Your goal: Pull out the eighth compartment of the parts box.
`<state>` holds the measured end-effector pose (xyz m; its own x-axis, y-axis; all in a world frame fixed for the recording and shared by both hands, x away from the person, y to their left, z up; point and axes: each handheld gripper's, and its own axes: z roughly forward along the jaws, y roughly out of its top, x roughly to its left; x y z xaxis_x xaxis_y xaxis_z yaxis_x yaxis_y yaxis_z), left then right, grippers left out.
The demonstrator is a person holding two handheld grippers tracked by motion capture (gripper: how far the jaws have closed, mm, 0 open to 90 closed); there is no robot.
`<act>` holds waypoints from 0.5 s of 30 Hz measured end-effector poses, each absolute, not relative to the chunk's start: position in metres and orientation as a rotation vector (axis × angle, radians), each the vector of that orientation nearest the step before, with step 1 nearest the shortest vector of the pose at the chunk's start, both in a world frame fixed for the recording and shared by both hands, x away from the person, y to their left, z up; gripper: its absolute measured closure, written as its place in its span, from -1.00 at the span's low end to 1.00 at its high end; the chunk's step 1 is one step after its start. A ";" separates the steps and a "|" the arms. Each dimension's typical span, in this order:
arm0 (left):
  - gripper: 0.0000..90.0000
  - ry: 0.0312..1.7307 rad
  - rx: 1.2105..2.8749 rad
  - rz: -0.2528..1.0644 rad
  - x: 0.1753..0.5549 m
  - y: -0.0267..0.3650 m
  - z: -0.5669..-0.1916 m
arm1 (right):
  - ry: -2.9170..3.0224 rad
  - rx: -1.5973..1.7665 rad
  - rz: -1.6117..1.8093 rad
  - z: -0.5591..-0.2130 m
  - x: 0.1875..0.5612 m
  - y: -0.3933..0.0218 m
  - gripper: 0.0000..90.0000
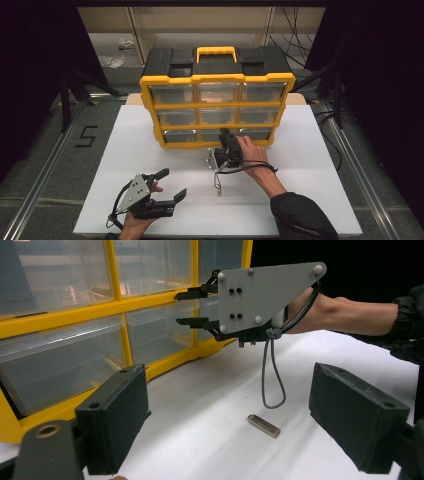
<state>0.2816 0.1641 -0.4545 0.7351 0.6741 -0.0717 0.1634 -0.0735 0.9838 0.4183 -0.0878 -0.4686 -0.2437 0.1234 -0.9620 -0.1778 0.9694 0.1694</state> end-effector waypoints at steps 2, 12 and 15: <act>-0.65 0.689 1.621 0.481 0.281 0.164 -0.455 | 1.791 -0.035 0.279 -0.469 0.419 -0.087 0.48; -0.65 0.685 1.622 0.482 0.281 0.164 -0.454 | 1.763 -0.056 0.264 -0.472 0.420 -0.085 0.58; -0.65 0.685 1.622 0.482 0.281 0.164 -0.454 | 1.752 -0.066 0.260 -0.473 0.420 -0.085 0.61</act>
<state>0.2813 0.1635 -0.4545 0.7367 0.6727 -0.0693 0.1617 -0.0758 0.9839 0.4197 -0.0847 -0.4726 -0.1990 0.0996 -0.9749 -0.1874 0.9726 0.1377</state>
